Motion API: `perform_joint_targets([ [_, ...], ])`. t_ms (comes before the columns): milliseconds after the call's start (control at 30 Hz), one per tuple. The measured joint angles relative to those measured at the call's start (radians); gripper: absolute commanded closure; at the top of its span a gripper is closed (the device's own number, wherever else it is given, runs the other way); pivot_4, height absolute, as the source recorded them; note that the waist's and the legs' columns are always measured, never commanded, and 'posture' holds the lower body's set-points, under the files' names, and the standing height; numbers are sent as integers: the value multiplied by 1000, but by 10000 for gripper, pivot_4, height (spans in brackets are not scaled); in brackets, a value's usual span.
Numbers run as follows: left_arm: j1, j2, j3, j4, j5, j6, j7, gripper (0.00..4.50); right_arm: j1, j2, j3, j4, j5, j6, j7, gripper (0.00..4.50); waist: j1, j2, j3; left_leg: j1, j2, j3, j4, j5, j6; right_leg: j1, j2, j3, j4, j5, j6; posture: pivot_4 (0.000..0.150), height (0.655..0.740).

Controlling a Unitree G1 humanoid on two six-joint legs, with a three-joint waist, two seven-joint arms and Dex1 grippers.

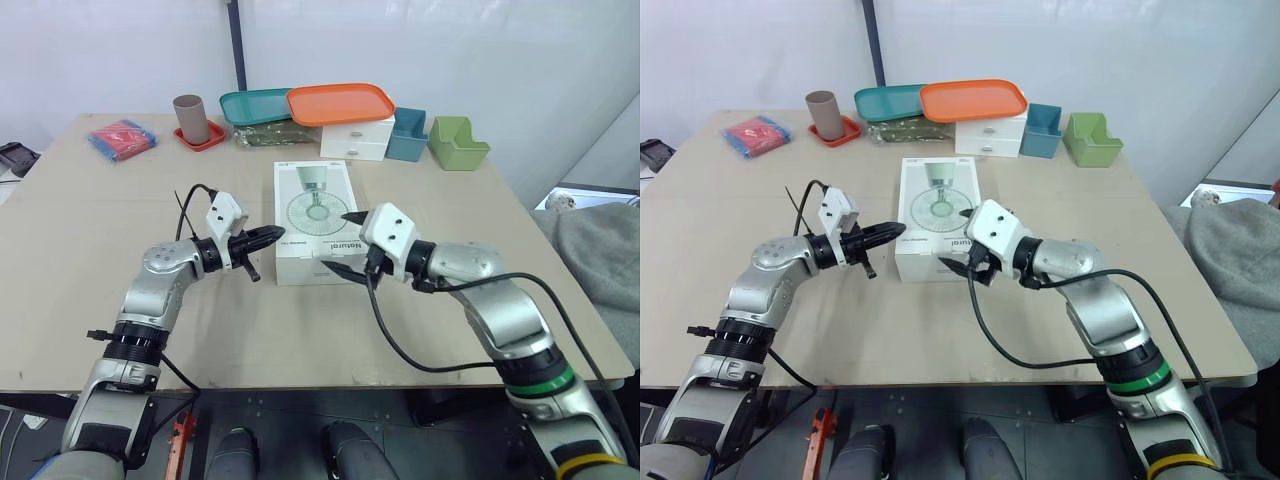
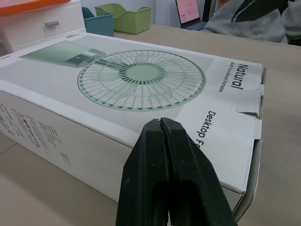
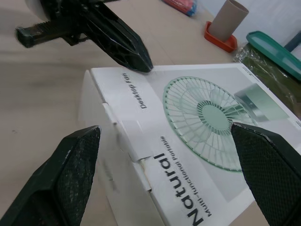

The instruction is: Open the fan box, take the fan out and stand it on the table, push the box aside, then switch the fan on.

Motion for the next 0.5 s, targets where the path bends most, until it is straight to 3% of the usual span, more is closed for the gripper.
perform_joint_targets([
  [500,1,-16,1,0,7,-15,10,44179,-22,30,24,89,-86,-57,24,0,1,0,0,0,0,0,0,0,0,0,0,0,0,0,0,1500,7400],
])
